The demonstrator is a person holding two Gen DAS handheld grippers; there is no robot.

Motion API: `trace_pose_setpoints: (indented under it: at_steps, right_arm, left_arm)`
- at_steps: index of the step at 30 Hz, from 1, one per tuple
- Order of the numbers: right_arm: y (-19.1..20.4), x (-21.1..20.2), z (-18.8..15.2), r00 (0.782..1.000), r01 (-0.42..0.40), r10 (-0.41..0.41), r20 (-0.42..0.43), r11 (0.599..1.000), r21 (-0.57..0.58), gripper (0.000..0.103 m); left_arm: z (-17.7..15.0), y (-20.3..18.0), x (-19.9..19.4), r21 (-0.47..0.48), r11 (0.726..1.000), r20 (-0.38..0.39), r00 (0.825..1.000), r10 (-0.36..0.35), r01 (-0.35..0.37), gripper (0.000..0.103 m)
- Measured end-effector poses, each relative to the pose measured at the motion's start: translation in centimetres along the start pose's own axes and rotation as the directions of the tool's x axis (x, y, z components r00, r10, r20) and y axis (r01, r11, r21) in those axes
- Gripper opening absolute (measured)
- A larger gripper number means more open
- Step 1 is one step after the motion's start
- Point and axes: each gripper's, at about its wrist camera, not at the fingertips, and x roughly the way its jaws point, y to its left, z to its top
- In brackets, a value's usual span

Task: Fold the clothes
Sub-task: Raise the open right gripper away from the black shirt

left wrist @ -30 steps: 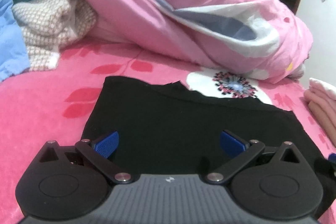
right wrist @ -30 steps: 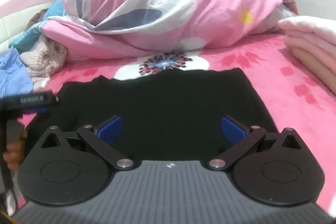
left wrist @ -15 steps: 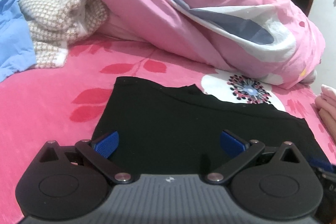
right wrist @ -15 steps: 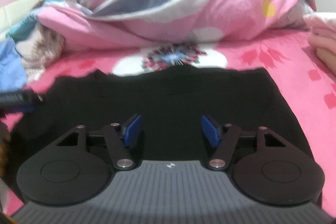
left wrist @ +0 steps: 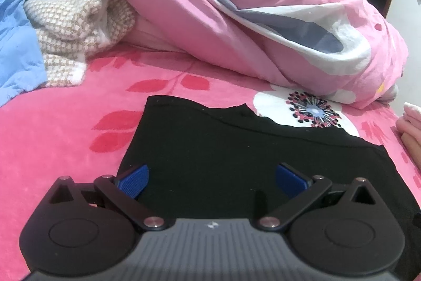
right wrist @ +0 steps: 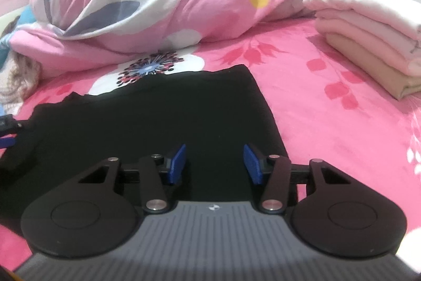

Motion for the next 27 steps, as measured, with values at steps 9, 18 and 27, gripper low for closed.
trace_pose_setpoints:
  at_steps: [9,18,27]
  right_arm:
    - [-3.4,-2.6,-2.0,0.995,0.081,-0.08,-0.056,0.996,0.022,0.047]
    - [-2.6,-4.9,-1.7,1.0,0.003,-0.002,-0.02,0.999,0.034,0.045]
    - [-2.6,-6.1,-3.3,0.993,0.049,-0.054,-0.102,0.998,-0.046,0.041]
  left_arm:
    - [-0.3,-0.8,0.1,0.045,0.999,-0.013,1.0,-0.001,0.002,0.103]
    - [-0.4,-0.8,0.1,0.058,0.998,-0.013,1.0,0.0,0.001,0.103]
    - [-0.6,-0.7,0.3,0.056,0.998,-0.029,1.0,0.004,-0.002,0.103]
